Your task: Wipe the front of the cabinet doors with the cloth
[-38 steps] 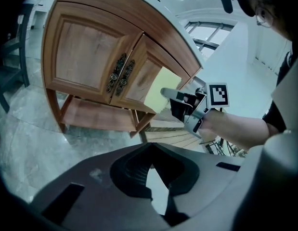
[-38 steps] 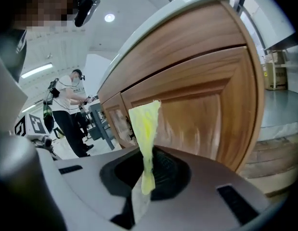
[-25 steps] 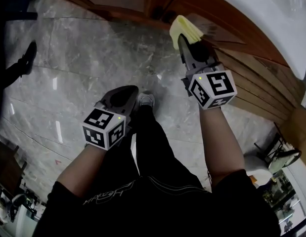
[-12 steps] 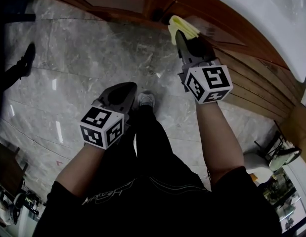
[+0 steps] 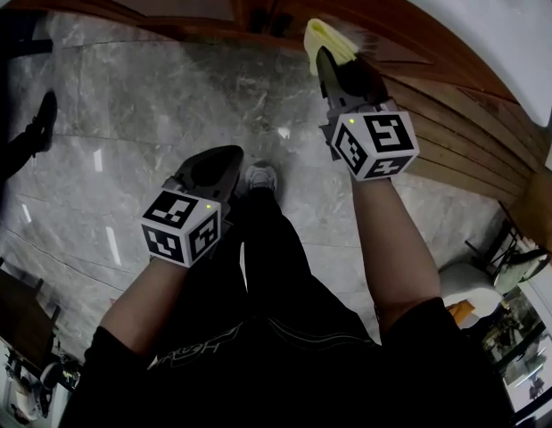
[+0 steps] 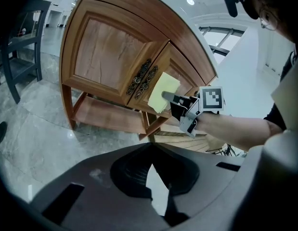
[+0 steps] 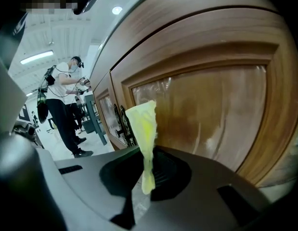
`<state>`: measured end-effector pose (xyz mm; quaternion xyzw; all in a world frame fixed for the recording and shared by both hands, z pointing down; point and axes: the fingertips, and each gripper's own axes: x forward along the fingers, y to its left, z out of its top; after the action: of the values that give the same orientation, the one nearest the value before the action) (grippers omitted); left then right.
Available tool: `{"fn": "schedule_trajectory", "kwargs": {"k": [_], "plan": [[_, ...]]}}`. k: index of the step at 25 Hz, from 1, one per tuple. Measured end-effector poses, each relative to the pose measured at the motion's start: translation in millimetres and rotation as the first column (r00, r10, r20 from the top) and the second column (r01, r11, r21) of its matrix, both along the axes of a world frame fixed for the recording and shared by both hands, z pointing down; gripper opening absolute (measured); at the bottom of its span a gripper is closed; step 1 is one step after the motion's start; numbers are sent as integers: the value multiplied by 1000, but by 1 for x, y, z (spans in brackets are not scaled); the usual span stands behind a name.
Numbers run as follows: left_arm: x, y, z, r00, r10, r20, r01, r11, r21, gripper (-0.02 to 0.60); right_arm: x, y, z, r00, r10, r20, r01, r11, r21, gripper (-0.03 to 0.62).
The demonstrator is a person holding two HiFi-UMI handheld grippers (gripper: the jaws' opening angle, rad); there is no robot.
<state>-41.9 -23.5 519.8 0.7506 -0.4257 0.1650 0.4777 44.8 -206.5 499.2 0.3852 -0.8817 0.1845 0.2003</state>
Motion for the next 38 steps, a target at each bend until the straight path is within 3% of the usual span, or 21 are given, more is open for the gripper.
{"fn": "schedule_trajectory", "kwargs": {"k": [23,38], "plan": [[55,11,4,989,145,0,-145,989,-16,6,127,-2,7,969,242,-44,-242,970,19,41],[94,11,2,969,245,-4,-245,969,-18,6,222,11,7,891,453,-15,-453,891,-11,41]]}}
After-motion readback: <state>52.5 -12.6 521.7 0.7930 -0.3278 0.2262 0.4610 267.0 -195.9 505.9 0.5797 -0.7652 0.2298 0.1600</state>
